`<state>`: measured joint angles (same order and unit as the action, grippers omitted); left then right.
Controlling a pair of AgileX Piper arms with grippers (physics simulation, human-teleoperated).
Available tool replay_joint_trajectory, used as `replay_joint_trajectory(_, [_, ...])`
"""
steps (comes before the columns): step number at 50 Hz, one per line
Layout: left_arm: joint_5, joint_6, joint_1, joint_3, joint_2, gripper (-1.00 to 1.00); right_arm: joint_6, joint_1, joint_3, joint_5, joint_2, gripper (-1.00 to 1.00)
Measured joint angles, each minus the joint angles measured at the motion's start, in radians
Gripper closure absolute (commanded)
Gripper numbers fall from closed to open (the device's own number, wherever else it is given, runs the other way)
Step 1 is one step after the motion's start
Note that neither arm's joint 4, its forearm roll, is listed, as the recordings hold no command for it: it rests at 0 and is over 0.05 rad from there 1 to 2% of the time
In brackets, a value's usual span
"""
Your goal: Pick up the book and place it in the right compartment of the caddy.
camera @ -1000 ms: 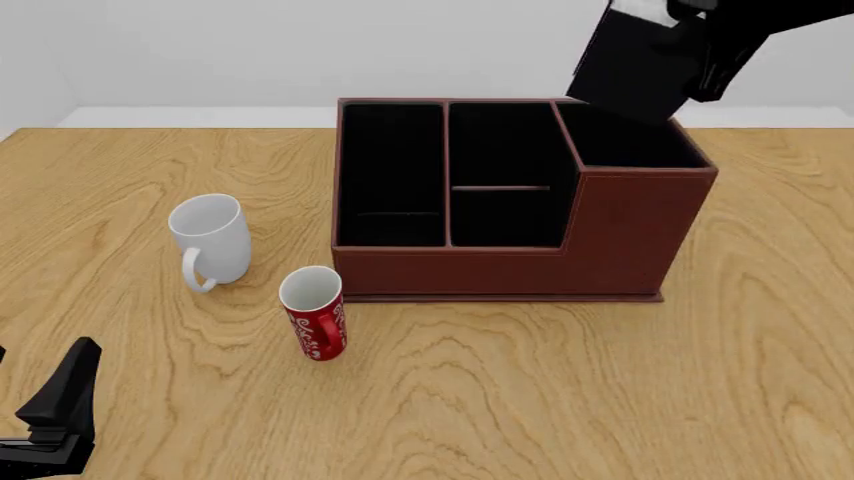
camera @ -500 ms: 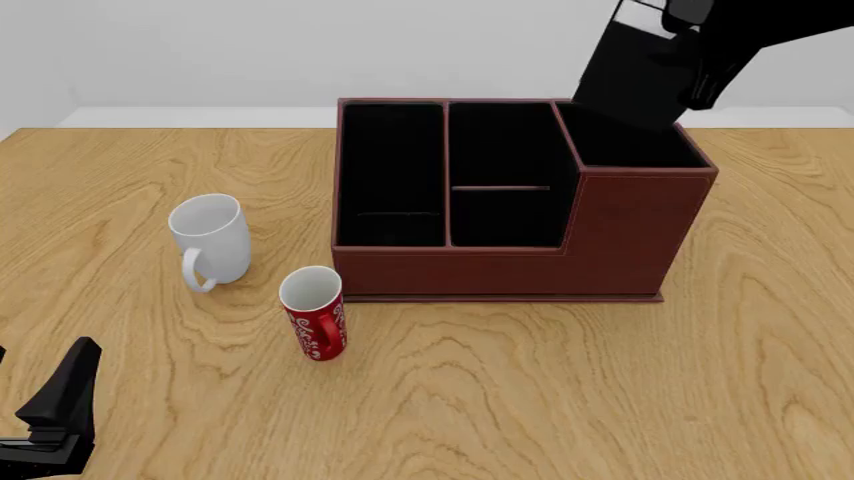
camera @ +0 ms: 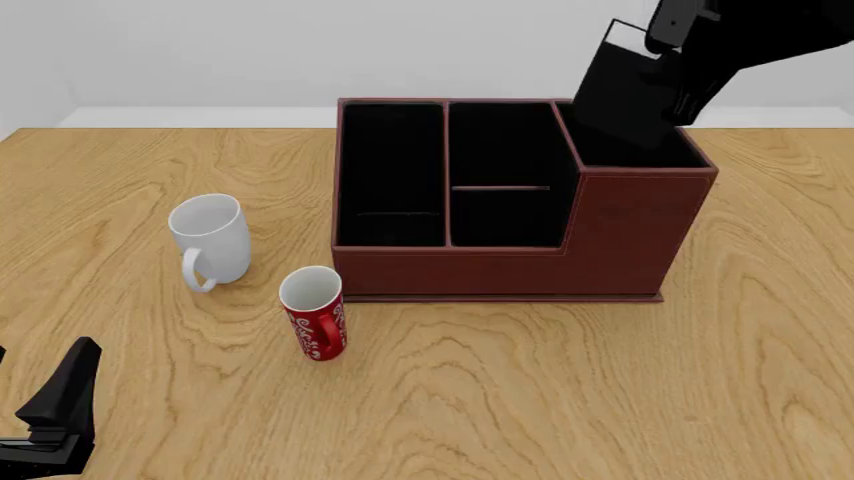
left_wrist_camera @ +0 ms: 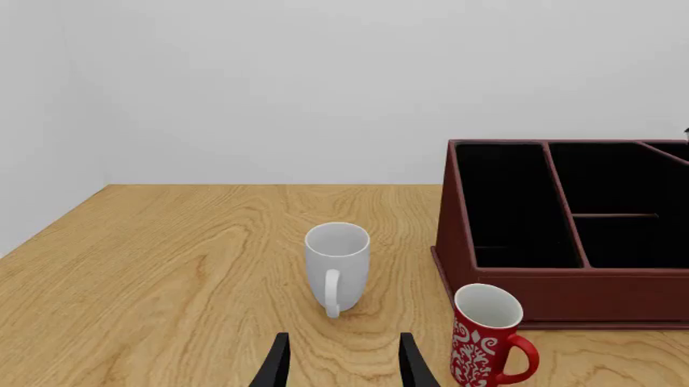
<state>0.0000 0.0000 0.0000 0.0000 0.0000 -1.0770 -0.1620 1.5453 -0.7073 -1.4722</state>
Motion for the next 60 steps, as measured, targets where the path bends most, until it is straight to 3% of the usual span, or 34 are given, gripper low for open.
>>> replay_joint_trajectory(60, [0.0, 0.0, 0.0, 0.0, 0.0, -1.0, 0.021, 0.065, 0.013, 0.066, -0.124, 1.0])
